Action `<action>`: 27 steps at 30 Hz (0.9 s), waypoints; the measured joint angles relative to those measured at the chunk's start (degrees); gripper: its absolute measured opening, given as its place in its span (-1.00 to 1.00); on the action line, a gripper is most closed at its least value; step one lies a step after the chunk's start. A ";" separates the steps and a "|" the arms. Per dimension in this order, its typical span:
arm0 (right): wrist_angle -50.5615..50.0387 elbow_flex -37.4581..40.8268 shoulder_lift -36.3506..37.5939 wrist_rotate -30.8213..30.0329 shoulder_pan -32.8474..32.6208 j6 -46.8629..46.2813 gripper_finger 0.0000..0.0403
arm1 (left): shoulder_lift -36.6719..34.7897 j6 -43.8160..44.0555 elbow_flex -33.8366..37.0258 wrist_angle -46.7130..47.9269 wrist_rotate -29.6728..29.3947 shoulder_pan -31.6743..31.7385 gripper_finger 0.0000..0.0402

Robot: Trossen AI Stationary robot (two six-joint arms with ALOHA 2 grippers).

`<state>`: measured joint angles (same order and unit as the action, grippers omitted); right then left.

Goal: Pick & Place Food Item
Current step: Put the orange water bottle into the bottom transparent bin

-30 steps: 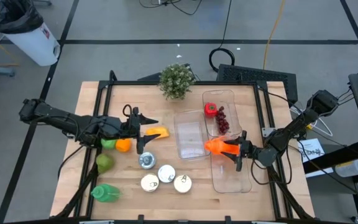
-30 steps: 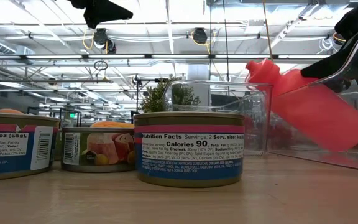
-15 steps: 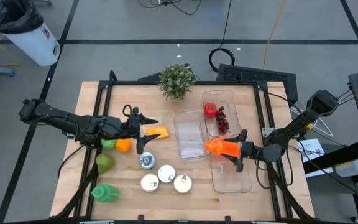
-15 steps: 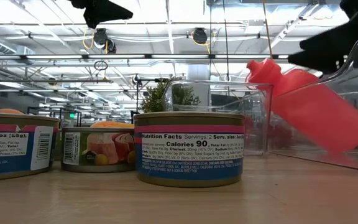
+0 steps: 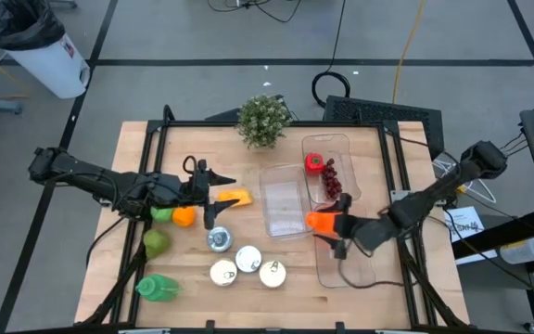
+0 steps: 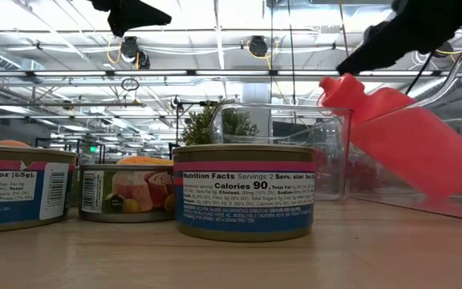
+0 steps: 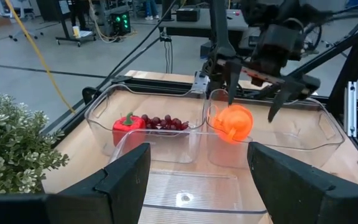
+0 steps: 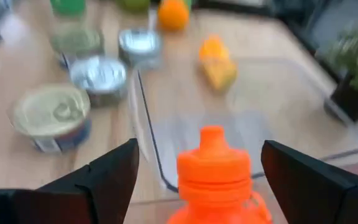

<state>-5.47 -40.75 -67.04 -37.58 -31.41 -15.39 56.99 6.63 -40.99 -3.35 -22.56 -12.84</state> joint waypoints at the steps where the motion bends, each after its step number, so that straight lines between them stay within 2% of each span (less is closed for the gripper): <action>1: -1.91 -1.51 -1.59 0.37 0.52 -0.65 0.57 | 0.00 0.00 0.00 0.12 -0.01 0.00 0.39; 7: -6.74 -6.13 -7.74 0.67 2.89 -0.51 0.57 | 0.00 0.00 0.00 0.17 -0.01 0.00 0.39; 15: -9.60 -6.23 -9.50 4.67 6.56 -4.83 0.53 | 0.00 0.07 0.00 0.21 0.02 0.00 0.39; 18: -9.78 -6.23 -9.39 4.74 6.77 -5.08 0.40 | 0.00 0.06 0.00 0.23 0.04 0.00 0.39; 24: -9.73 -6.23 -7.67 4.85 6.70 -4.97 0.00 | 0.00 0.06 0.00 0.24 0.04 0.00 0.39; 27: -9.56 -6.23 -5.69 4.77 6.20 -5.19 0.00 | 0.00 0.04 0.00 0.25 0.06 0.00 0.39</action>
<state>-15.03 -46.98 -72.72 -32.81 -25.21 -20.58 56.99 6.68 -40.99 -3.09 -22.50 -12.84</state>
